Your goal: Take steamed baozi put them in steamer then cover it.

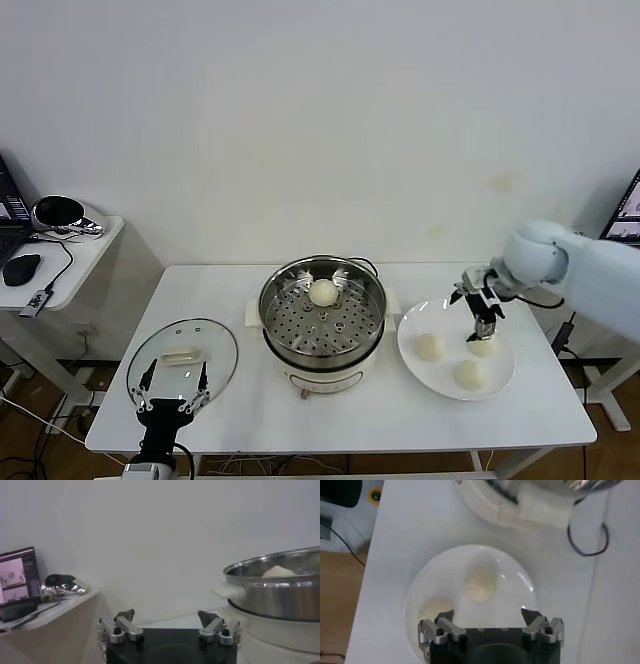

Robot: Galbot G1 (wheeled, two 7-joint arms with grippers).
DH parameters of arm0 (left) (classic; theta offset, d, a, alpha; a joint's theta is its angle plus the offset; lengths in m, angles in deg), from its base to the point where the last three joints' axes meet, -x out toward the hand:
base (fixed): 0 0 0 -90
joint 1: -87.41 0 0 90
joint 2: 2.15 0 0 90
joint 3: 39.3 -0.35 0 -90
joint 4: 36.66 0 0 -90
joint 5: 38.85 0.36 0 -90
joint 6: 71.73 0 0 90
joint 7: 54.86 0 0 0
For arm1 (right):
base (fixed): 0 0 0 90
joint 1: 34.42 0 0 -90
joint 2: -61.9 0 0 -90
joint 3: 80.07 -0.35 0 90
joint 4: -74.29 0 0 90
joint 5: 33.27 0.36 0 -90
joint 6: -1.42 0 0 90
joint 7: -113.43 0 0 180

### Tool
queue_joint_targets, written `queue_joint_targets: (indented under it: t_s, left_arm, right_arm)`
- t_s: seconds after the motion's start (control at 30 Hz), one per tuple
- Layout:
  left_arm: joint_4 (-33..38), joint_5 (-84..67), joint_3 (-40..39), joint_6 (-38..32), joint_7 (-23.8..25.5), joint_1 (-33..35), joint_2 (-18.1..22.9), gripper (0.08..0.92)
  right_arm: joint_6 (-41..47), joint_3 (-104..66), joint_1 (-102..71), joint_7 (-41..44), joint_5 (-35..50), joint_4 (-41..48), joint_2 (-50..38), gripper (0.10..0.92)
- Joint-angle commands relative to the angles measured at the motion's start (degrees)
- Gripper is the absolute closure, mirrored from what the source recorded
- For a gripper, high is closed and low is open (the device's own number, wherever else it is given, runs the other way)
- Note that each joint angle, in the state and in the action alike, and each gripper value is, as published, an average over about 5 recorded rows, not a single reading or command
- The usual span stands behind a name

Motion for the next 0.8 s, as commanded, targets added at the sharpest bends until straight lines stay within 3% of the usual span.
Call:
queue_joint_targets:
  t_s: [0.03, 0.8]
  left_arm:
    - [0.00, 0.05, 0.25, -0.05, -0.03, 0.03, 0.00, 0.177]
    - [-0.43, 0.46, 1.56, -0.92, -0.24, 0.51, 0.06, 0.177]
  right_arm:
    - [0.44, -9.54, -13.93, -1.60, -5.05, 7.63, 5.20, 0.203]
    - [-0.70, -12.56, -16.64, -2.70, -7.71, 15.82, 14.06, 0.203]
